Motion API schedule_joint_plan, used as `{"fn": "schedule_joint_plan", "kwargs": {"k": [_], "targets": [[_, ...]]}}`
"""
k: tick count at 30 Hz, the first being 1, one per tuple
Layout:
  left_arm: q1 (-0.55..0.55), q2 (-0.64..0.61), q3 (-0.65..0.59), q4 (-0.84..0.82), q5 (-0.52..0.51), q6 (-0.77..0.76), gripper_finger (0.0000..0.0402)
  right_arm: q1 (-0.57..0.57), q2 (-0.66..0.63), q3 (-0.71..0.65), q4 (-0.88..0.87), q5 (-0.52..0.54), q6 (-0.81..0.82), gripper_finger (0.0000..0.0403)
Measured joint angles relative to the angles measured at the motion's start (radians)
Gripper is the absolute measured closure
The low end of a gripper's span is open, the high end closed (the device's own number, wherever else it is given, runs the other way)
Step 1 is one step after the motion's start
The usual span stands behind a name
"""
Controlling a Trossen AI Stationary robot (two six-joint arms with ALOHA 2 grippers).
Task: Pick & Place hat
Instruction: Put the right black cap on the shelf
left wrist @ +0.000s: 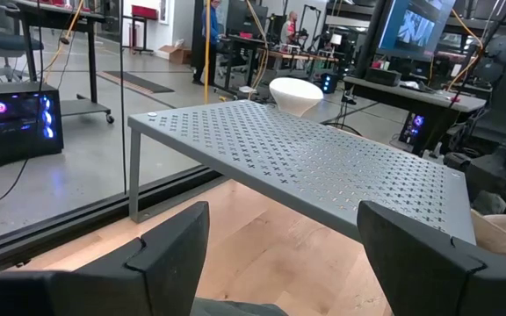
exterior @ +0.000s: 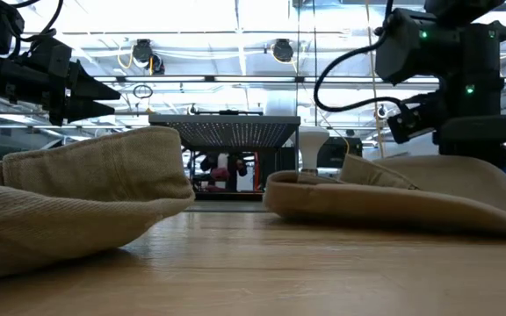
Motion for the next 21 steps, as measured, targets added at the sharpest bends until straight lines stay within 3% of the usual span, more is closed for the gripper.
{"fn": "schedule_joint_plan", "kwargs": {"k": [12, 21], "targets": [[0.0, 0.0, 0.0, 0.0, 0.0, 0.0, 0.0107, 0.0, -0.001, -0.004, 0.0, -0.051, 0.001, 0.0384], [0.0, 0.0, 0.0, 0.0, 0.001, 0.0, 0.0107, -0.008, -0.022, 0.04, -0.137, -0.051, -0.068, 0.0388]]}}
